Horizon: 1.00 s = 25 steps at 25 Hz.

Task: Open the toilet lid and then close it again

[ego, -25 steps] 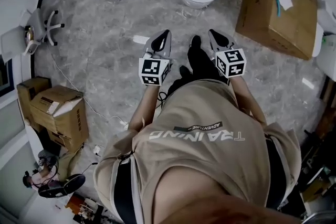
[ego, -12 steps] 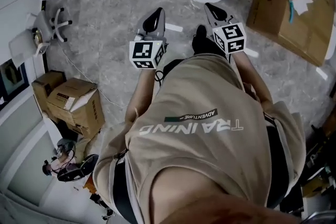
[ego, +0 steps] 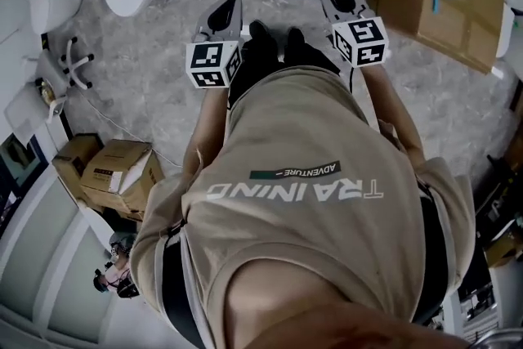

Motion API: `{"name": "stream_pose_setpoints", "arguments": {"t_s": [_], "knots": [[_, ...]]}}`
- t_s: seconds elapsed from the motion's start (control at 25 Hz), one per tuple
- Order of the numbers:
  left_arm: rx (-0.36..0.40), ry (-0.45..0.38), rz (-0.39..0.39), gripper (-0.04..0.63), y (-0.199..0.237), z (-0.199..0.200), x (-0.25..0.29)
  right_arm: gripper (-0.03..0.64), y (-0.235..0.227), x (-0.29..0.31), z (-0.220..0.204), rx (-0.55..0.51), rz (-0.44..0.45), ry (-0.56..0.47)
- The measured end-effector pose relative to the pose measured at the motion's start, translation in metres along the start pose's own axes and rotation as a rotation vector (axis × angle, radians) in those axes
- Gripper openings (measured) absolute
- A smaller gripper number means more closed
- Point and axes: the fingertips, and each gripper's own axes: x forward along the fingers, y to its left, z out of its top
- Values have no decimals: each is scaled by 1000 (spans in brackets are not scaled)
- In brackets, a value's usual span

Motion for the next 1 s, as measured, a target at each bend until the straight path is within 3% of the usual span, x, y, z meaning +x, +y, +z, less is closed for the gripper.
{"name": "stream_pose_setpoints", "arguments": {"t_s": [0.28, 0.44, 0.6, 0.84, 1.0], "knots": [[48, 2, -161, 3, 16, 0, 54, 11, -23, -9, -6, 56, -207, -2], [89, -23, -204, 3, 16, 9, 76, 11, -16, -1, -21, 111, -232, 21], [120, -37, -229, 3, 27, 1, 98, 11, -12, 25, -17, 91, -243, 24], [92, 140, -251, 3, 40, -77, 138, 11, -29, 51, -82, 137, -258, 147], [126, 250, -258, 3, 41, -120, 138, 11, -23, 63, -134, 152, -231, 215]]}}
